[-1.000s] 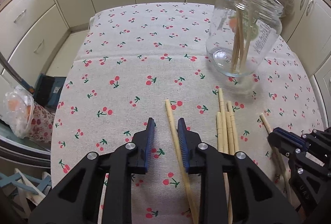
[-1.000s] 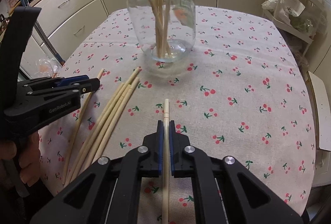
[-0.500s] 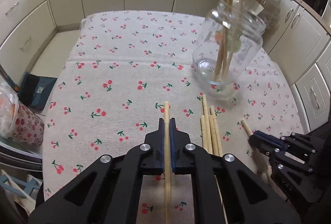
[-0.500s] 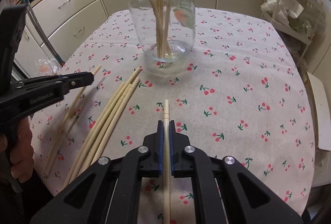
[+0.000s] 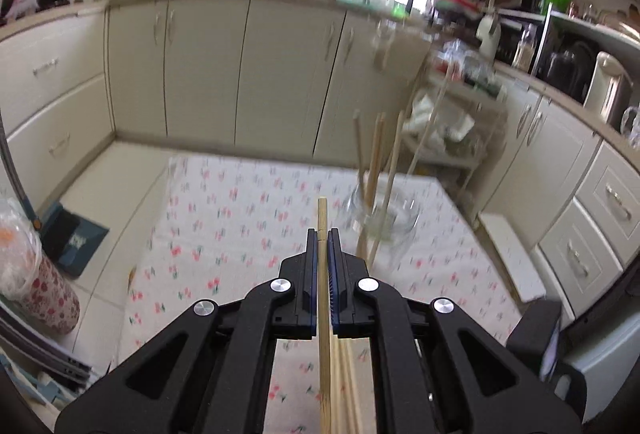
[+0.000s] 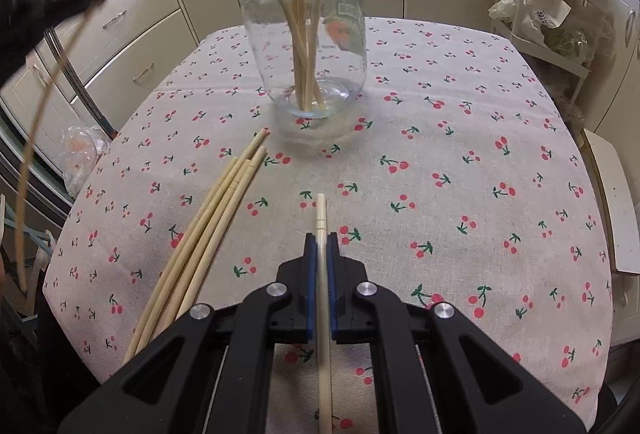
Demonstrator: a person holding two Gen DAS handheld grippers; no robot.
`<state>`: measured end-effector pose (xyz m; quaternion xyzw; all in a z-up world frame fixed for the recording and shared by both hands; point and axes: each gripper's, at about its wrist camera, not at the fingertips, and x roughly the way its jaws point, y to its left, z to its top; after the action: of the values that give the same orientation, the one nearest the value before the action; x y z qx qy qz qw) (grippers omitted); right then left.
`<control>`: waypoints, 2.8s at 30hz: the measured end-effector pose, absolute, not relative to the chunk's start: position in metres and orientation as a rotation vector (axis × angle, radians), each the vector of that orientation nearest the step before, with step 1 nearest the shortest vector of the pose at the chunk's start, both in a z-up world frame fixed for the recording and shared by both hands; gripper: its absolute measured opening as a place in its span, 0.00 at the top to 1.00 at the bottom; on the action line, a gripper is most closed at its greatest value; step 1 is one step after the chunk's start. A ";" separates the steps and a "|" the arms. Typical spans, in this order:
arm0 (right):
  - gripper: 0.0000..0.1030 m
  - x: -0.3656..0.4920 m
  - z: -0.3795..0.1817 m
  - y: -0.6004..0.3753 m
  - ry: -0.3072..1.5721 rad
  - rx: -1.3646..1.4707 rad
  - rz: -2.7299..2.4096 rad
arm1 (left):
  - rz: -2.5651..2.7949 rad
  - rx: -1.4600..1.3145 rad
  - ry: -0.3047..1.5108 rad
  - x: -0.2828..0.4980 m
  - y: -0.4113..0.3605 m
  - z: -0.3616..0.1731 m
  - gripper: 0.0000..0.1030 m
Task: Organize utensils
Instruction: 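Lift the left tool's chopstick into the jar and open it while the right tool holds its chopstick, then lower the right tool's chopstick into the jar and open the right tool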
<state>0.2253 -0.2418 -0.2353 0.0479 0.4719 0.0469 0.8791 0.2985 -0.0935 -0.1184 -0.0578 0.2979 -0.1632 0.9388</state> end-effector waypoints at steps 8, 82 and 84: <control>0.94 0.222 -0.237 -0.248 0.967 0.144 0.104 | -0.332 -0.134 0.472 0.305 -0.117 -0.078 0.95; 0.94 0.221 -0.244 -0.286 0.913 0.493 0.199 | -0.221 -0.068 0.311 0.321 -0.142 -0.099 0.34; 0.94 0.216 -0.236 -0.288 0.882 0.511 0.197 | -0.207 -0.071 0.328 0.307 -0.128 -0.103 0.28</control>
<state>0.2158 -0.2884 -0.2357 0.2444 0.4215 0.0940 0.8682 0.3067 -0.1279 -0.1029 -0.0354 0.1629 -0.1030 0.9806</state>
